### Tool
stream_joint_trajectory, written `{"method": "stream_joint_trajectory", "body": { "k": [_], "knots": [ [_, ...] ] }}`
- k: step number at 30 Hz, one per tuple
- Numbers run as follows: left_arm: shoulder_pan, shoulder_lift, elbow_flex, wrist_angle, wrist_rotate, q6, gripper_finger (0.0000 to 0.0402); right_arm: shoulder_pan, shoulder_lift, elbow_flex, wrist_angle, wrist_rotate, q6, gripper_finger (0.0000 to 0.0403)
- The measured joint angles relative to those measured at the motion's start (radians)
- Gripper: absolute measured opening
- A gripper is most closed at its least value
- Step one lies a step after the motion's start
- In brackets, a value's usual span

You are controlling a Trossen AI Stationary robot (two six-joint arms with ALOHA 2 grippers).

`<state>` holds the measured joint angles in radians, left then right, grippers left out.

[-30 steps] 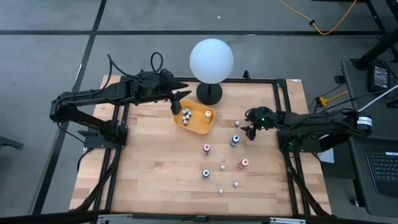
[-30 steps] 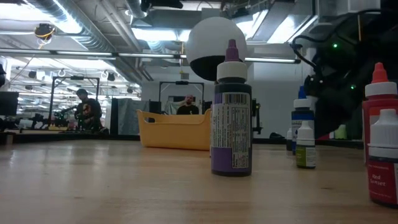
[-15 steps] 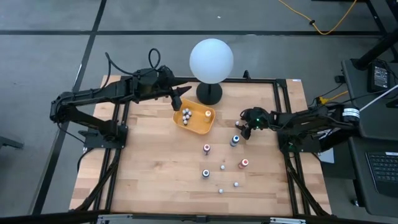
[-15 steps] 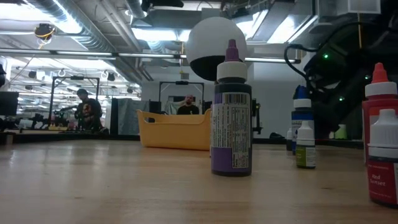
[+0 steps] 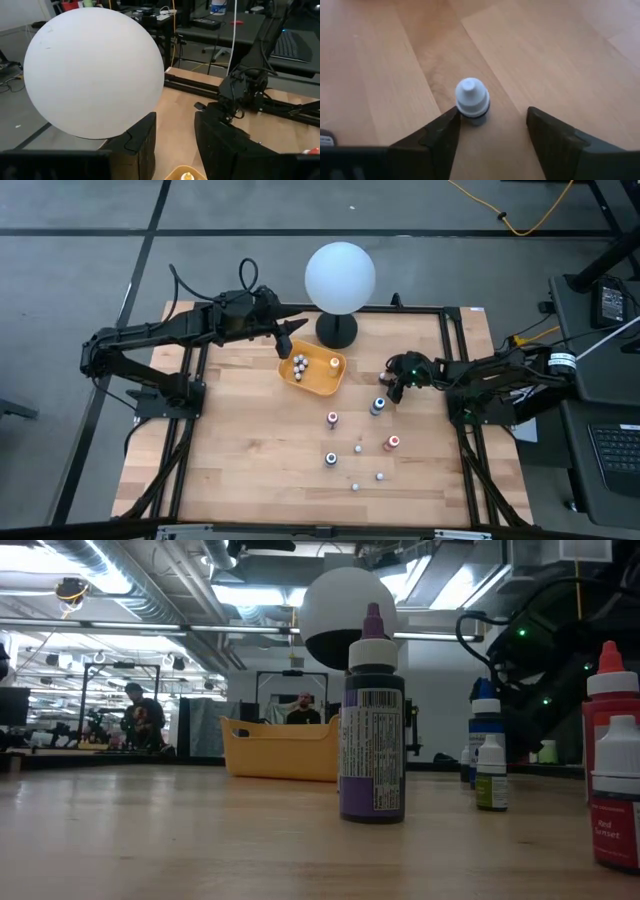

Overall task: Pick & Place food coloring
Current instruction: Put the small light blue food coloring bottle into the yellow bin

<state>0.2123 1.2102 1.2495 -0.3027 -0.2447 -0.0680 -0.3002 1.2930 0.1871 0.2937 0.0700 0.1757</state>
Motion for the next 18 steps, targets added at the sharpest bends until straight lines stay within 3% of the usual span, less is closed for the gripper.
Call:
{"method": "stream_joint_trajectory", "body": {
  "k": [8,18],
  "knots": [
    [0.000,0.000,0.000,0.000,0.000,0.003,0.0130,0.004,0.002,-0.002,0.031,-0.020,0.003,0.0156],
    [0.000,0.000,0.000,0.000,0.000,0.003,0.0129,0.006,0.002,-0.003,0.041,-0.030,-0.002,0.0153]
  ]
}}
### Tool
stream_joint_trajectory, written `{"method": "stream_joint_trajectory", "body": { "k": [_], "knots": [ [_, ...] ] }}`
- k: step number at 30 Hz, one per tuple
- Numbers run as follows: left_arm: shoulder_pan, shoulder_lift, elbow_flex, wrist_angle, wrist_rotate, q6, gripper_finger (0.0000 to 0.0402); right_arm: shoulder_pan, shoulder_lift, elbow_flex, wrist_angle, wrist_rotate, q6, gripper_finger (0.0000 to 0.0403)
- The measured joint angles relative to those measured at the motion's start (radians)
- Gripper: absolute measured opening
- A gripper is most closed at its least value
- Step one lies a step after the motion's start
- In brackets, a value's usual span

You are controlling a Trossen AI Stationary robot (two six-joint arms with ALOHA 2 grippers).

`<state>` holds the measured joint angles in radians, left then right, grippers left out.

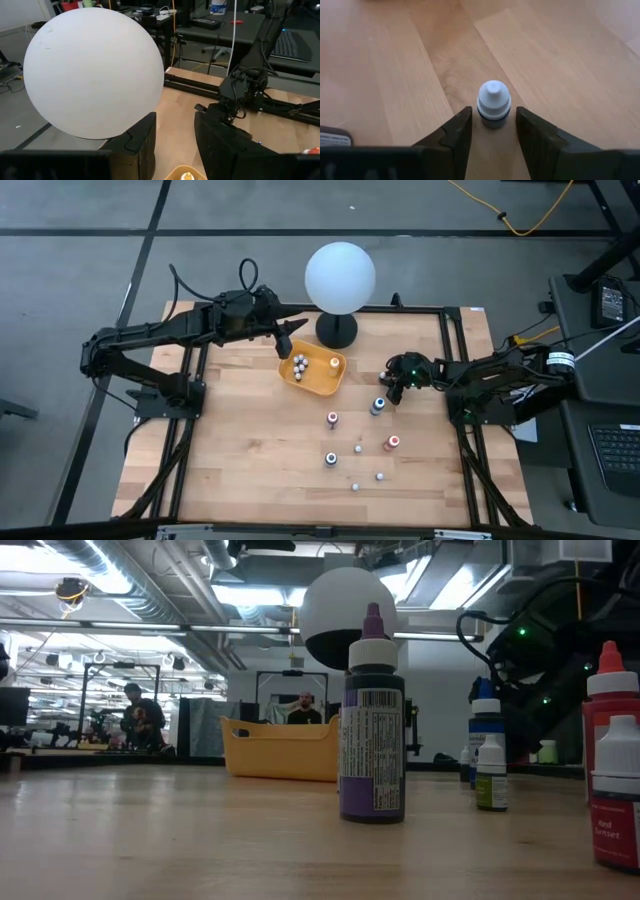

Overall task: Pick & Place food coloring
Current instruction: Put the small light blue food coloring bottle into the yellow bin

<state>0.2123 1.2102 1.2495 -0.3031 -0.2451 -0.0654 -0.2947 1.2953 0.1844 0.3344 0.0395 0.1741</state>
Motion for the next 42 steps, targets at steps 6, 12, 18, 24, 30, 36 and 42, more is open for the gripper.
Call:
{"method": "stream_joint_trajectory", "body": {
  "k": [6,12,18,24,30,36,42],
  "knots": [
    [0.000,0.000,0.000,0.000,0.000,0.000,0.0129,0.000,0.000,0.000,0.003,0.001,0.000,0.0129],
    [0.000,0.000,0.000,0.000,0.000,-0.001,0.0129,0.000,0.000,0.000,0.011,0.000,0.001,0.0090],
    [0.000,0.000,0.000,0.000,0.000,-0.004,0.0129,0.000,0.000,0.000,0.015,-0.019,0.004,0.0074],
    [0.000,0.000,0.000,-0.010,0.000,-0.015,0.0129,0.000,0.000,0.000,0.016,-0.019,0.005,0.0075],
    [0.000,0.000,0.000,-0.043,0.000,-0.033,0.0129,0.000,-0.001,0.028,0.012,-0.064,0.004,0.0070],
    [0.000,0.000,0.000,-0.082,0.000,-0.062,0.0129,0.000,-0.001,0.101,-0.051,-0.070,-0.032,0.0072],
    [0.000,0.016,0.000,-0.126,0.014,-0.106,0.0129,0.000,-0.001,0.214,-0.222,-0.070,-0.114,0.0071]
  ]
}}
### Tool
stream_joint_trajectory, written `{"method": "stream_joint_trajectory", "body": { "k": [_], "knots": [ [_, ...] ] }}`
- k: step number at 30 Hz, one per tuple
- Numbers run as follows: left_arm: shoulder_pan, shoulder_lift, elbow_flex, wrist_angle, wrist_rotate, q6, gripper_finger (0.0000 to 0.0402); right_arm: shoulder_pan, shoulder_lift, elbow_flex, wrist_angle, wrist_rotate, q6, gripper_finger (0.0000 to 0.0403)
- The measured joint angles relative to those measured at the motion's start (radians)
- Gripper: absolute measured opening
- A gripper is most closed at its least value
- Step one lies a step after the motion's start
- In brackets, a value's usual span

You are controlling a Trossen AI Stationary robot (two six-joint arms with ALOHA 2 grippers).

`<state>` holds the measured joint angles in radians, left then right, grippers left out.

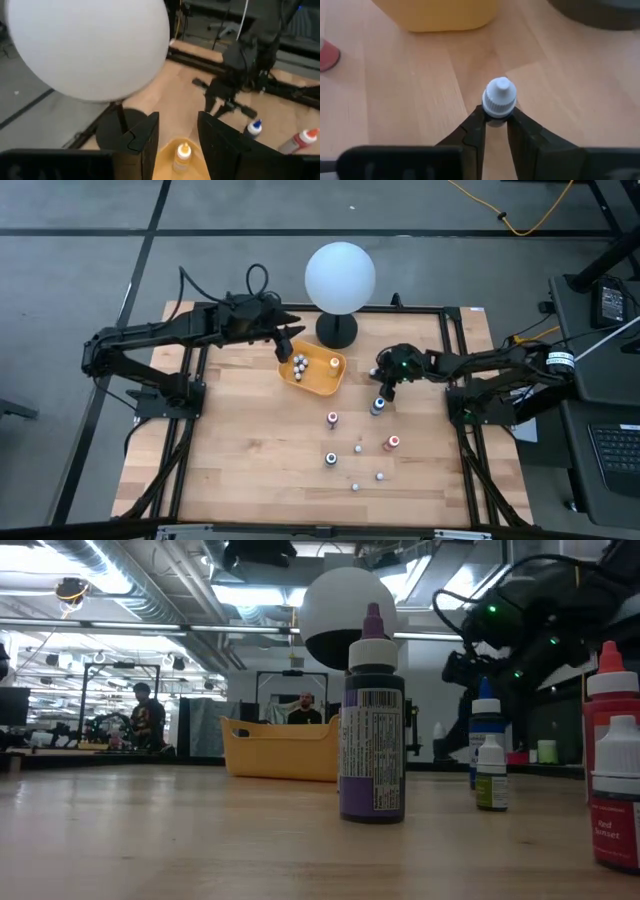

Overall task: Pick & Place food coloring
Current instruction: Put the small light blue food coloring bottle into the yellow bin

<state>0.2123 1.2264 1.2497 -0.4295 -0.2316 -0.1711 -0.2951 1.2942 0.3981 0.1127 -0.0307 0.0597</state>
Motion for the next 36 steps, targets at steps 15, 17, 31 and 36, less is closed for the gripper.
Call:
{"method": "stream_joint_trajectory", "body": {
  "k": [15,17,31,36],
  "knots": [
    [0.000,0.114,0.000,-0.012,0.133,0.009,0.0130,-0.001,-0.001,0.394,-0.413,0.000,-0.202,0.0074],
    [0.000,0.134,0.000,-0.004,0.179,0.025,0.0130,-0.001,-0.002,0.437,-0.441,0.000,-0.208,0.0073],
    [0.001,0.288,0.080,0.057,0.313,0.124,0.0208,0.000,-0.002,0.571,-0.493,-0.061,-0.168,0.0071],
    [0.019,0.397,0.213,0.027,0.304,0.192,0.0223,0.000,-0.002,0.571,-0.501,-0.060,-0.163,0.0073]
  ]
}}
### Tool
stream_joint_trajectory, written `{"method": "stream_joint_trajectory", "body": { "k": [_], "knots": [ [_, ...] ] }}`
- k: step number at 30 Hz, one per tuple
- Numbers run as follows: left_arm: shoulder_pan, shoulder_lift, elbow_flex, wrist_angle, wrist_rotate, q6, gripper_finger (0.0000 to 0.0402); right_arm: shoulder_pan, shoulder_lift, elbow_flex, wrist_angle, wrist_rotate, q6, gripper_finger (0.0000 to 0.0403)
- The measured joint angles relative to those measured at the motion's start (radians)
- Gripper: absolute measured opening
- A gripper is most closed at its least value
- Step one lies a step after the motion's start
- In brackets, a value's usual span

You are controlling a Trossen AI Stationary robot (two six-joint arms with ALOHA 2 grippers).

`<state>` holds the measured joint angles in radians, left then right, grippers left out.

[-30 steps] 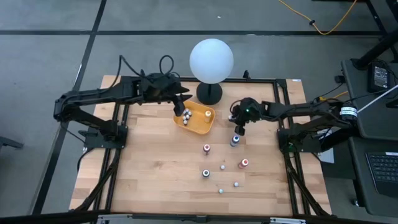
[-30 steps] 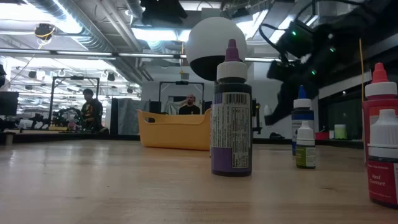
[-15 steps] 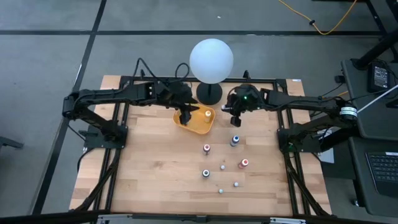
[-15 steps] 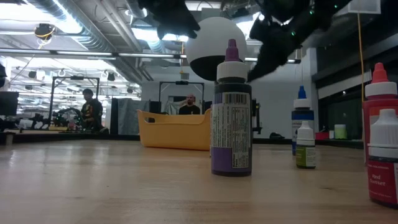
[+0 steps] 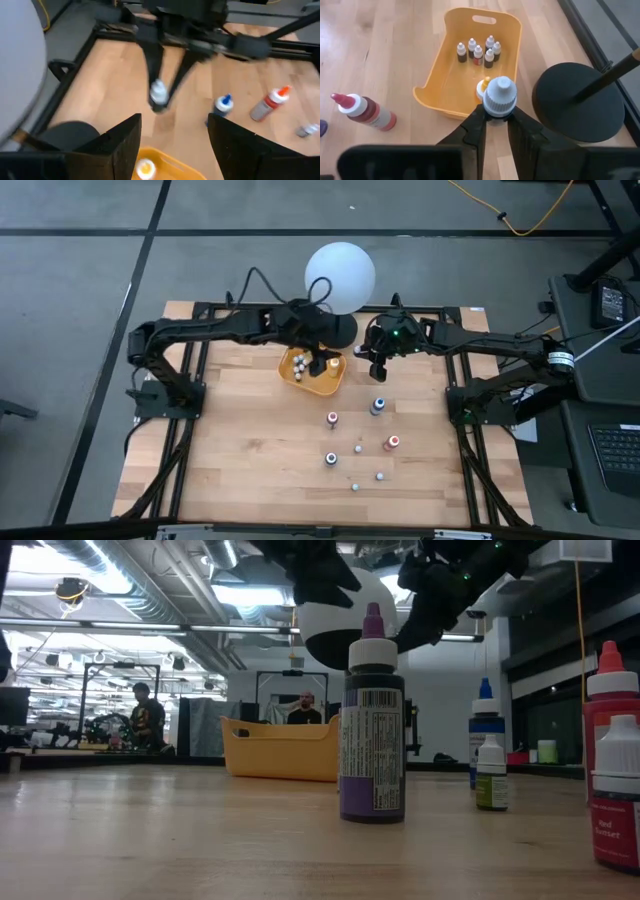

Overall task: Pick & Place food coloring
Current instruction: Put the small light blue food coloring bottle into the yellow bin

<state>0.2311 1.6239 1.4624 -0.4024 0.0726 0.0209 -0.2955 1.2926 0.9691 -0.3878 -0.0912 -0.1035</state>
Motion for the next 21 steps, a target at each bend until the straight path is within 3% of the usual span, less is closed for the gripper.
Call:
{"method": "stream_joint_trajectory", "body": {
  "k": [9,21],
  "knots": [
    [0.013,0.124,0.127,-0.059,0.036,0.061,0.0209,0.005,0.000,0.000,0.000,0.003,0.005,0.0073],
    [0.014,0.190,0.152,0.007,0.069,0.062,0.0191,0.005,0.000,0.000,0.002,0.003,-0.007,0.0074]
  ]
}}
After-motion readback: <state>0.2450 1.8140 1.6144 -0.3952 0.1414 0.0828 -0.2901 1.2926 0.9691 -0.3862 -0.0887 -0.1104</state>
